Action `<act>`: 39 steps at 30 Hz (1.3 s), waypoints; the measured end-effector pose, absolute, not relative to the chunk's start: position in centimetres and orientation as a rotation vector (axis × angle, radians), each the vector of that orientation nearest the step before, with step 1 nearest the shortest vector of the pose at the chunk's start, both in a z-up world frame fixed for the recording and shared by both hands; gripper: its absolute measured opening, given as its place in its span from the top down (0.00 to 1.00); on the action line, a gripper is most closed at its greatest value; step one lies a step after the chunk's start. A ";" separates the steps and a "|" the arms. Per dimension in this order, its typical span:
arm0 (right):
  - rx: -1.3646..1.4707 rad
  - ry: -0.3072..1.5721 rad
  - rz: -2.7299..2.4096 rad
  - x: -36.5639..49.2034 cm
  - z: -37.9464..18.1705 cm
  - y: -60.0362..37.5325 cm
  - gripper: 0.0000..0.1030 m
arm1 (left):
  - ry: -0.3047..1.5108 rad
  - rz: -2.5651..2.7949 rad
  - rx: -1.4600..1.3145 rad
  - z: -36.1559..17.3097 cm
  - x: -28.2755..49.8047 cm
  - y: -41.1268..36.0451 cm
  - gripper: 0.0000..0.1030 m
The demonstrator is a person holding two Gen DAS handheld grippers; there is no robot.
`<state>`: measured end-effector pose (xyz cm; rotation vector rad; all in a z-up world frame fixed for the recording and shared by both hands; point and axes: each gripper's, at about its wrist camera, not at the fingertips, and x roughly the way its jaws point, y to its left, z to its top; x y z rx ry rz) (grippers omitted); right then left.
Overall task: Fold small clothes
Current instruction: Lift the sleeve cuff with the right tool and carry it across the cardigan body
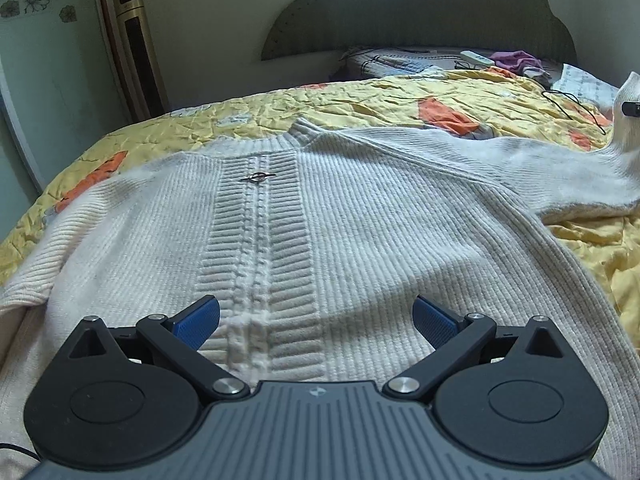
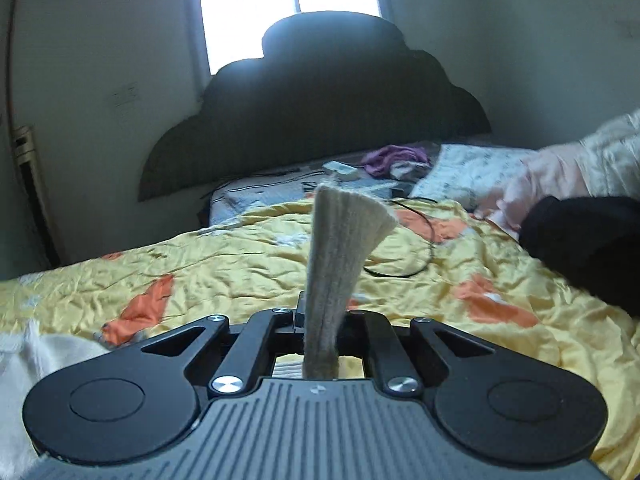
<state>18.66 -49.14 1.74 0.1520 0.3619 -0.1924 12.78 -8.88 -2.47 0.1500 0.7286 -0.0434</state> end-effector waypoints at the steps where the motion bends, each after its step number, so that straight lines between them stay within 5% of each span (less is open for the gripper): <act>1: 0.115 0.360 -0.155 18.8 2.1 -47.5 0.88 | 0.742 -0.032 0.133 -2.4 13.1 -8.2 0.00; 20: -0.193 0.442 0.219 21.3 2.8 -24.0 0.88 | 0.776 0.045 0.079 -2.1 12.5 -1.8 0.00; 39: -0.204 0.503 0.252 22.3 1.6 -20.3 0.88 | 0.768 0.016 0.115 -3.0 11.6 -1.1 0.00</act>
